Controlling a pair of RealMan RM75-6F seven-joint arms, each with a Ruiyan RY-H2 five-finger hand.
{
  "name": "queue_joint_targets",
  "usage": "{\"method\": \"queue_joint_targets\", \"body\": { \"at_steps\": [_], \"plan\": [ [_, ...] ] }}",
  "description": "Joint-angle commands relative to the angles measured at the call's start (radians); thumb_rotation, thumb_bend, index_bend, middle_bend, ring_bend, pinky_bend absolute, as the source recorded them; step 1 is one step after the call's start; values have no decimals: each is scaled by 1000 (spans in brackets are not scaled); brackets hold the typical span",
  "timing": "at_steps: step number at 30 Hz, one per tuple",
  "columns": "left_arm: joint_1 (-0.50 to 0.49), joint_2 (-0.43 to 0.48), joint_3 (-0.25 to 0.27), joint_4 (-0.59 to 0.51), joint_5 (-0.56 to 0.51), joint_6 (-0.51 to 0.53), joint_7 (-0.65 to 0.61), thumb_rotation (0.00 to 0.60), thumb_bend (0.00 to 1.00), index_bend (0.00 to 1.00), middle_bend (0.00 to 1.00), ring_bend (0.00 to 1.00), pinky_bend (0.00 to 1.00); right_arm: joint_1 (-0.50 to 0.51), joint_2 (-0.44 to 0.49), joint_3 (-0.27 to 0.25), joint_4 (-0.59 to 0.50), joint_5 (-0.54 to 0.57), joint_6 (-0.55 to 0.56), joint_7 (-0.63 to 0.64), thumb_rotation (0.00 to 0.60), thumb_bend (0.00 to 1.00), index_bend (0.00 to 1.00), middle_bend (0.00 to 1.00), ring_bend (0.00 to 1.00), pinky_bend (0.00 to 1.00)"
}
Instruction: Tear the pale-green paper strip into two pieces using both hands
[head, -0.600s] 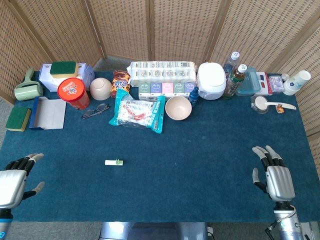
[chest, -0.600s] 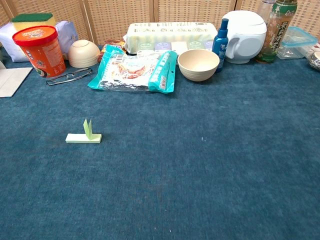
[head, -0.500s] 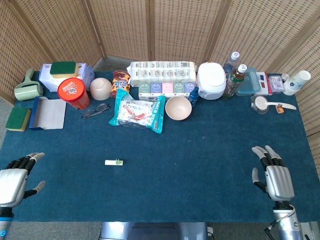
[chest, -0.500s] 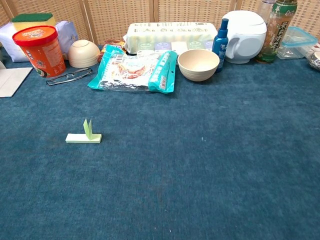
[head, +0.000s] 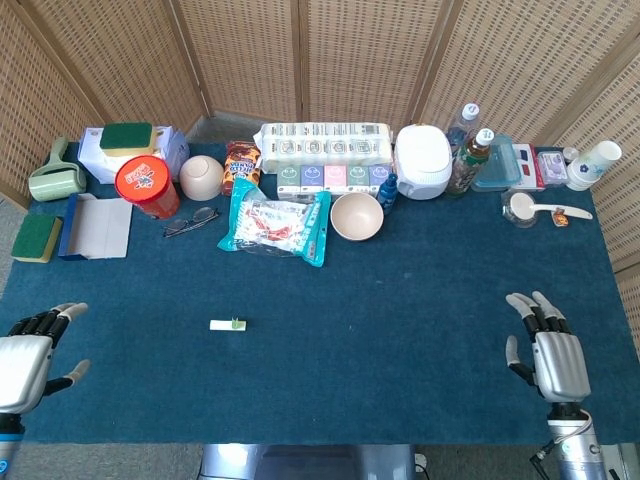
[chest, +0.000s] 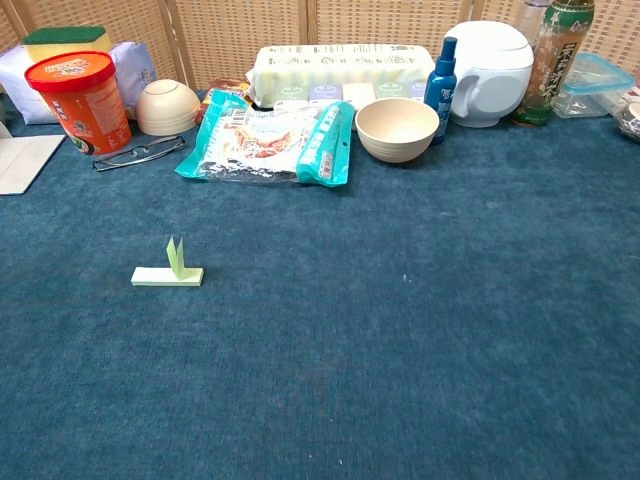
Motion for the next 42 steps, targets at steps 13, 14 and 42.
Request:
{"method": "queue_joint_targets", "body": {
  "at_steps": [13,14,42],
  "plan": [
    [-205,75,-94,-55,-38,-233,5,600,175,211,335,403,352,-6,-10,3,14,27,-10,0,600,606,164,212,84,171],
    [-224,73,-104,-55,-48,-254,9,600,175,211,370,442,399,-6,-11,5,16,29,-11,0,600,606,164,212,83,171],
    [-395,-88,-89,59,-195,-443,120,600,210,375,969,1000,1000,-16,-4,6,5,42,-9,-15,600,606,161,212,84,172]
  ]
}}
